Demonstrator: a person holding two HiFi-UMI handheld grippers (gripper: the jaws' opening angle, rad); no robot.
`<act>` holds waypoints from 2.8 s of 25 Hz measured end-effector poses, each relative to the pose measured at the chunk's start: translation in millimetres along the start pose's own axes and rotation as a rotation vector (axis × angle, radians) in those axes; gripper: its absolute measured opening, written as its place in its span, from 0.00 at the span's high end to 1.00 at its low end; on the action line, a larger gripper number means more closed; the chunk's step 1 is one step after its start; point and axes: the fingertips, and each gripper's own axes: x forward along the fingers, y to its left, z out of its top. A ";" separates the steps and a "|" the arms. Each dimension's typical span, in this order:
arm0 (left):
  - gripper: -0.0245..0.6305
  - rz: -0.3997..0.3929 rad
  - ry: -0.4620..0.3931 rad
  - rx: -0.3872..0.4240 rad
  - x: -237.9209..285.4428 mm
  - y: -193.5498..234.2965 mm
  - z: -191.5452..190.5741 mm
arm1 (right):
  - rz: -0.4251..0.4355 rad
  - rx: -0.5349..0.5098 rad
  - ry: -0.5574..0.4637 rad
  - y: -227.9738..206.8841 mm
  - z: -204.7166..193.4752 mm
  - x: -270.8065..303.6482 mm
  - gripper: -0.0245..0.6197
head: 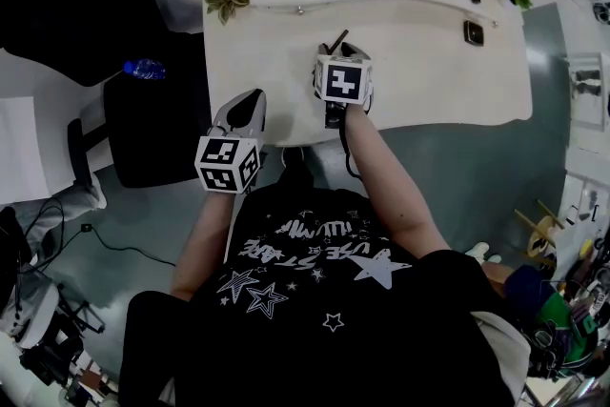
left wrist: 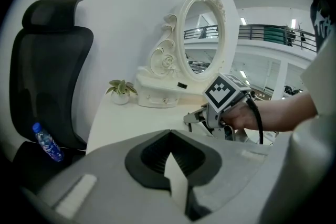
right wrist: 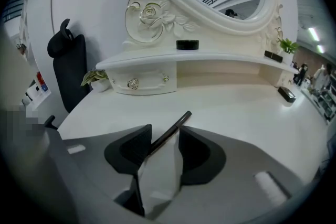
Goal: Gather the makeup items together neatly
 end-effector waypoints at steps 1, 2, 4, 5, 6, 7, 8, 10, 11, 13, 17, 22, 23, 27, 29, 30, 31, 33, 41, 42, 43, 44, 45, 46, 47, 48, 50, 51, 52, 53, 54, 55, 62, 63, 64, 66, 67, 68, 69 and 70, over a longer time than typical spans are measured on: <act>0.96 0.000 0.001 0.000 0.3 0.8 0.4 | -0.009 -0.011 0.006 -0.5 0.0 0.4 0.68; 0.96 0.000 0.003 -0.001 0.7 1.4 0.6 | -0.011 -0.018 0.009 -0.8 0.2 1.0 0.69; 0.96 -0.002 0.002 -0.002 1.7 1.6 1.3 | -0.009 -0.022 0.014 -1.6 0.0 1.4 0.71; 0.96 -0.004 0.002 -0.002 2.0 1.4 1.7 | -0.009 -0.022 0.016 -1.8 -0.5 1.1 0.73; 0.96 -0.006 0.001 -0.001 2.1 1.3 1.9 | -0.009 -0.024 0.017 -1.6 -1.2 0.6 0.76; 0.96 -0.007 0.000 0.000 2.2 1.1 2.0 | -0.010 -0.028 0.018 -1.1 -2.3 -0.1 0.82; 0.96 -0.008 -0.001 0.001 2.1 1.0 1.9 | -0.012 -0.034 0.020 -0.3 -3.6 -0.9 0.85; 0.96 -0.010 -0.001 0.003 1.8 0.7 1.4 | -0.013 -0.044 0.021 0.7 -5.5 -3.0 0.85; 0.96 -0.011 0.000 0.003 1.6 0.5 0.9 | -0.012 -0.047 0.022 0.3 -6.5 -3.8 0.85; 0.96 -0.013 0.004 0.002 1.0 0.1 -0.7 | -0.011 -0.048 0.023 -2.0 -8.0 -6.5 0.85; 0.96 -0.020 0.012 0.001 1.6 -1.2 -4.6 | -0.019 -0.048 0.009 -12.0 -9.2 -16.5 0.86; 0.96 -0.044 0.009 0.007 5.3 -7.5 -4.3 | -0.040 -0.054 -0.004 -32.5 -8.2 -26.6 0.86; 0.96 -0.050 0.007 0.010 6.3 -9.0 -3.4 | -0.048 -0.051 -0.003 -38.0 -8.6 -28.3 0.86; 0.96 -0.069 -0.002 0.018 10.3 -13.0 1.4 | -0.084 -0.066 0.002 -60.6 -10.3 -30.3 0.86; 0.96 -0.079 -0.008 0.023 12.1 -14.4 4.5 | -0.104 -0.074 0.006 -71.5 -10.6 -30.1 0.86; 0.96 -0.082 -0.010 0.025 12.4 -15.1 5.8 | -0.111 -0.075 0.009 -76.0 -11.3 -30.1 0.85; 0.96 -0.084 -0.012 0.027 12.5 -15.7 6.8 | -0.115 -0.076 0.012 -79.2 -12.5 -29.5 0.85; 0.96 -0.082 -0.013 0.026 12.8 -16.8 8.1 | -0.114 -0.082 0.019 -82.9 -15.4 -27.0 0.85; 0.96 -0.079 0.009 0.031 15.3 -27.6 2.4 | -0.082 -0.072 0.027 -81.1 -23.2 -25.7 0.85; 0.96 -0.075 0.010 0.030 15.8 -28.9 2.0 | -0.078 -0.072 0.027 -81.8 -23.5 -25.5 0.85; 0.96 -0.070 0.012 0.028 16.4 -30.1 1.6 | -0.072 -0.069 0.028 -82.6 -24.0 -25.6 0.85; 0.96 -0.066 0.013 0.025 17.1 -31.5 1.3 | -0.063 -0.064 0.025 -83.2 -24.0 -26.4 0.83; 0.96 -0.063 0.014 0.024 18.0 -33.2 1.4 | -0.054 -0.057 0.019 -84.3 -23.1 -28.1 0.76; 0.96 -0.059 0.013 0.024 19.2 -35.2 2.0 | -0.047 -0.051 0.009 -85.9 -21.4 -30.6 0.67; 0.96 -0.055 0.010 0.025 20.7 -37.3 3.2 | -0.041 -0.046 -0.003 -88.1 -18.9 -33.9 0.64; 0.96 -0.051 0.007 0.027 22.5 -39.8 4.9 | -0.036 -0.042 -0.018 -91.0 -15.6 -37.5 0.62; 0.96 -0.042 -0.001 0.026 26.5 -45.6 8.8 | -0.016 -0.034 -0.050 -97.9 -9.5 -43.1 0.55; 0.96 -0.039 -0.006 0.024 28.6 -48.9 11.1 | -0.002 -0.030 -0.064 -101.4 -6.5 -45.6 0.53; 0.96 -0.037 -0.011 0.024 31.1 -52.1 13.6 | 0.011 -0.026 -0.077 -105.3 -3.2 -48.3 0.50; 0.96 -0.034 -0.015 0.025 34.0 -55.5 16.3 | 0.023 -0.023 -0.089 -110.1 0.2 -51.0 0.47; 0.96 -0.032 -0.018 0.028 37.5 -59.1 18.9 | 0.030 -0.019 -0.100 -115.9 3.7 -53.6 0.44; 0.96 -0.031 -0.021 0.030 41.3 -63.1 21.6 | 0.035 -0.011 -0.112 -123.2 6.8 -56.0 0.41; 0.96 -0.049 -0.017 0.060 73.9 -101.2 33.8 | -0.022 0.076 -0.161 -201.4 13.9 -66.3 0.30; 0.96 -0.051 -0.014 0.066 78.7 -107.0 35.0 | -0.035 0.088 -0.162 -214.9 12.9 -66.7 0.30; 0.96 -0.053 -0.012 0.072 83.5 -112.5 36.2 | -0.050 0.100 -0.161 -228.7 11.9 -67.1 0.30; 0.96 -0.057 -0.007 0.081 92.9 -123.6 38.8 | -0.084 0.123 -0.161 -256.6 10.9 -69.1 0.30; 0.96 -0.060 -0.004 0.085 97.5 -129.2 40.1 | -0.101 0.131 -0.161 -270.2 11.0 -70.3 0.30; 0.96 -0.062 0.000 0.090 102.0 -134.7 41.6 | -0.116 0.137 -0.161 -283.1 11.3 -70.8 0.30; 0.96 -0.065 0.003 0.094 106.8 -139.9 43.5 | -0.127 0.142 -0.160 -295.1 11.6 -70.2 0.30; 0.96 -0.068 0.004 0.098 111.7 -144.9 45.9 | -0.135 0.147 -0.158 -306.5 11.8 -68.8 0.30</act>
